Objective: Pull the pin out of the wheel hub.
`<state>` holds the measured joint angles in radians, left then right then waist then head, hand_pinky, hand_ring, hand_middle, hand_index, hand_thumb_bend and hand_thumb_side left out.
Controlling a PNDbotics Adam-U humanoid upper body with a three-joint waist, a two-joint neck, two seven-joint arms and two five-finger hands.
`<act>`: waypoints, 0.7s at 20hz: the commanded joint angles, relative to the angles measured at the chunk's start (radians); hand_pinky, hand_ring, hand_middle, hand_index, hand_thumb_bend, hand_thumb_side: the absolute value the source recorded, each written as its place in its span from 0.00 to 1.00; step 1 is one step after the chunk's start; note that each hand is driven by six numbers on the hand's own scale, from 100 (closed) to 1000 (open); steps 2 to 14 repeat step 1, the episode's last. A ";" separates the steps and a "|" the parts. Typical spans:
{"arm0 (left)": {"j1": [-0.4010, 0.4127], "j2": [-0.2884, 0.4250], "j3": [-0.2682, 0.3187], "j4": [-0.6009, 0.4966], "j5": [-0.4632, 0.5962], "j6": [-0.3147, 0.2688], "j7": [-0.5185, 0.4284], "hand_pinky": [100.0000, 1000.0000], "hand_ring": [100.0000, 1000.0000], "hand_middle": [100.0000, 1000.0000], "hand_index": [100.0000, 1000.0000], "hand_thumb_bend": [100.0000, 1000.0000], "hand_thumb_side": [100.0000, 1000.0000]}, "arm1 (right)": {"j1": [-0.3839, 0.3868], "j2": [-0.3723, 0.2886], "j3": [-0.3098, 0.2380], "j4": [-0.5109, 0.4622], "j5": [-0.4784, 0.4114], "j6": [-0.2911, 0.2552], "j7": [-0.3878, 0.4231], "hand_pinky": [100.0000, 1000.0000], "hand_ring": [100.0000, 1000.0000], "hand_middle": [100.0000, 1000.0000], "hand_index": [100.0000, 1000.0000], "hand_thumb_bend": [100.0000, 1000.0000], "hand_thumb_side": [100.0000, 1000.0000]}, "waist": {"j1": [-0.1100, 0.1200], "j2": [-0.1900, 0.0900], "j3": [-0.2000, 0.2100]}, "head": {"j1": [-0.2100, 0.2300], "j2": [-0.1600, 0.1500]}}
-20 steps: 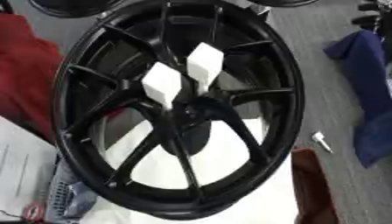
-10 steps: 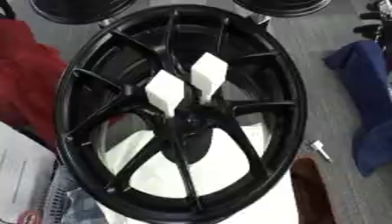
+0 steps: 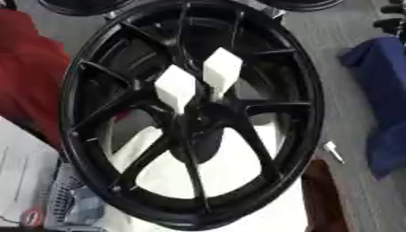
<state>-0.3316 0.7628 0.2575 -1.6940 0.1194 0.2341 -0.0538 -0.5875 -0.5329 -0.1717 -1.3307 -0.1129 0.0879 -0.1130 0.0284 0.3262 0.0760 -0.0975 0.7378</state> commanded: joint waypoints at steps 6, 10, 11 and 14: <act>-0.019 -0.045 0.033 -0.048 0.053 -0.030 0.056 0.77 0.74 0.67 0.80 0.35 0.58 | -0.026 -0.011 0.003 -0.032 0.015 -0.003 0.009 0.84 0.65 0.70 0.80 0.00 0.81 | -0.001 -0.026 -0.001 | 0.002 -0.002; -0.019 -0.045 0.033 -0.048 0.053 -0.030 0.056 0.77 0.74 0.67 0.80 0.35 0.58 | -0.026 -0.011 0.003 -0.032 0.015 -0.003 0.009 0.84 0.65 0.70 0.80 0.00 0.81 | -0.001 -0.026 -0.001 | 0.002 -0.002; -0.019 -0.045 0.033 -0.048 0.053 -0.030 0.056 0.77 0.74 0.67 0.80 0.35 0.58 | -0.026 -0.011 0.003 -0.032 0.015 -0.003 0.009 0.84 0.65 0.70 0.80 0.00 0.81 | -0.001 -0.026 -0.001 | 0.002 -0.002; -0.019 -0.045 0.033 -0.048 0.053 -0.030 0.056 0.77 0.74 0.67 0.80 0.35 0.58 | -0.026 -0.011 0.003 -0.032 0.015 -0.003 0.009 0.84 0.65 0.70 0.80 0.00 0.81 | -0.001 -0.026 -0.001 | 0.002 -0.002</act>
